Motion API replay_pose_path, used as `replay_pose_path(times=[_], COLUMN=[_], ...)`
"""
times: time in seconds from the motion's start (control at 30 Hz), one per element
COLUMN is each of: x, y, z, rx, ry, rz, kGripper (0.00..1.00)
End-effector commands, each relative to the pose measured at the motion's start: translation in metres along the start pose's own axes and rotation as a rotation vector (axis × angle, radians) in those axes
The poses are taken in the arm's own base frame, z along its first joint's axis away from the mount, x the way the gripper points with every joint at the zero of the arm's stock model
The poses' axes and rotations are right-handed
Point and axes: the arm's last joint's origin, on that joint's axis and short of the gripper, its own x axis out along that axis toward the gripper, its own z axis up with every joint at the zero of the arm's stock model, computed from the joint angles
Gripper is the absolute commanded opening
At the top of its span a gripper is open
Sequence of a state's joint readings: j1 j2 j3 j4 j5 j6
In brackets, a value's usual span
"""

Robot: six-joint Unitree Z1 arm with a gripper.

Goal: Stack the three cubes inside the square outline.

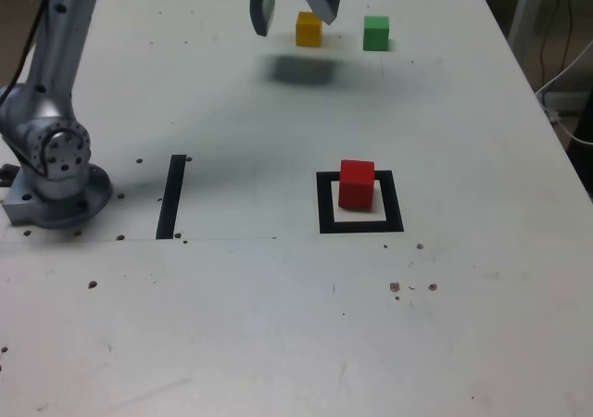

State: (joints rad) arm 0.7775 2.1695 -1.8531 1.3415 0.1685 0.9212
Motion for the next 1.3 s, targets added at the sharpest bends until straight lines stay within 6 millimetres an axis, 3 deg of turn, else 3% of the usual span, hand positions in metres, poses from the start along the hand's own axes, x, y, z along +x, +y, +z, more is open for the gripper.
replay_pose_path(times=[0.0,0.43,0.63,0.8,1.03,1.27], x=[0.001,0.029,0.043,0.048,0.052,0.054], y=[0.007,0.044,0.055,0.059,0.059,0.056], z=[0.001,0.014,0.023,0.03,0.039,0.042], rx=[0.004,0.006,0.007,0.011,0.027,0.036], ry=[0.005,0.033,0.046,0.051,0.052,0.058], rz=[-0.003,-0.035,-0.055,-0.065,-0.066,-0.072], kGripper=[0.98,0.94,0.88,0.71,0.33,0.29])
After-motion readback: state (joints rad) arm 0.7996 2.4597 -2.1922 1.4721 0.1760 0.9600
